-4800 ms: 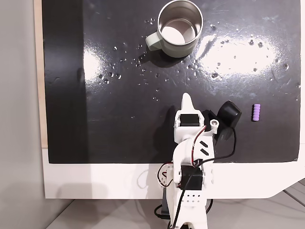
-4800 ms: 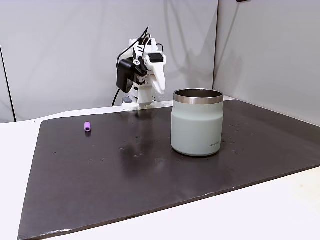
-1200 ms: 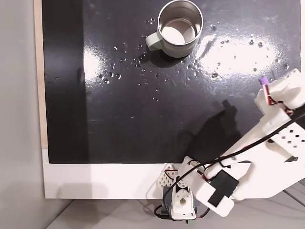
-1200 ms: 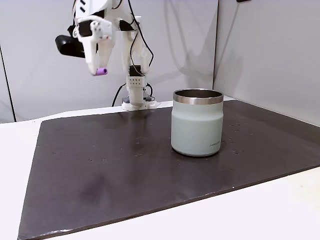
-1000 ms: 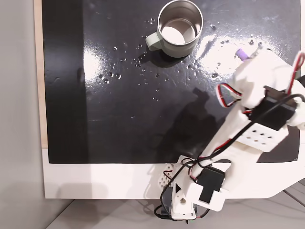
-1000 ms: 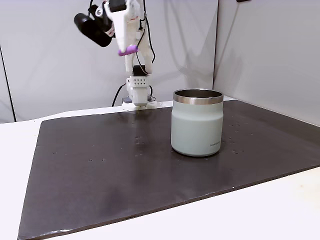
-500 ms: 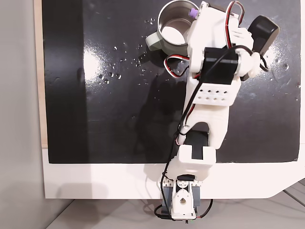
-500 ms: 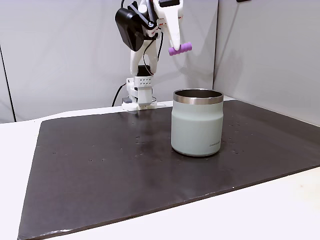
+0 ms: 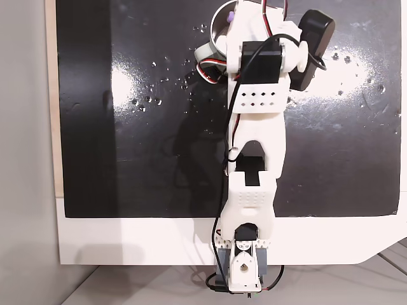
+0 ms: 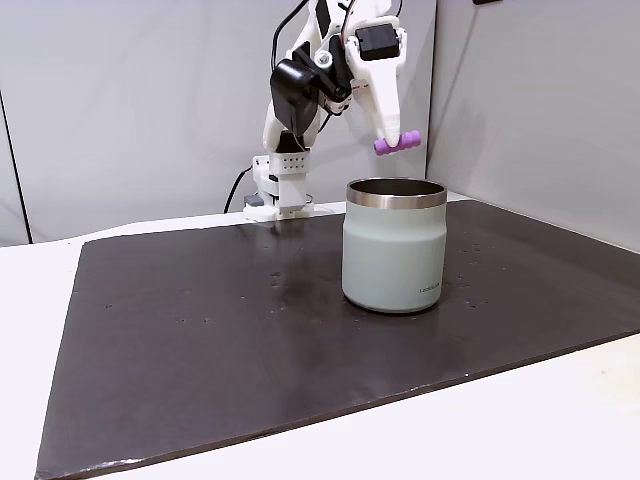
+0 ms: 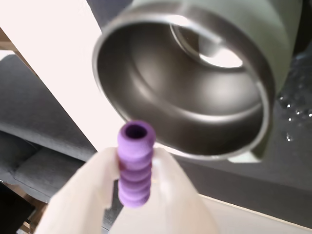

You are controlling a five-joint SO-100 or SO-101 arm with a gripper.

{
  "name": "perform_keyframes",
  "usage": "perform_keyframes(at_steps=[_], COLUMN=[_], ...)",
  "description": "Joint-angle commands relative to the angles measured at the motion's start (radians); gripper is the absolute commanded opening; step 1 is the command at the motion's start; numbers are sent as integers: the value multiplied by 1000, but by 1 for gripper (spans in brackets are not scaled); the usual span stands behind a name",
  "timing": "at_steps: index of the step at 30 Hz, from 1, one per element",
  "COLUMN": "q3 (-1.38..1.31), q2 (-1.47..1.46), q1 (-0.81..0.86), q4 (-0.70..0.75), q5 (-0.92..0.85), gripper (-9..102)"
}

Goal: Grasp a pengrip and put it in the cup.

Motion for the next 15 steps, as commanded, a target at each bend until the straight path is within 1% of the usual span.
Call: perform_keyframes(at_steps=[1,4,6,7,15], q3=[-49,-37,-37,-37,-37], q2=[6,6,6,8,23], q1=[0,-2,-2,-2,-2], q4=[-11,-15,-15,-15,-20], q5=[-14,-51,-48,-48,-48], gripper=[2,18,23,24,24])
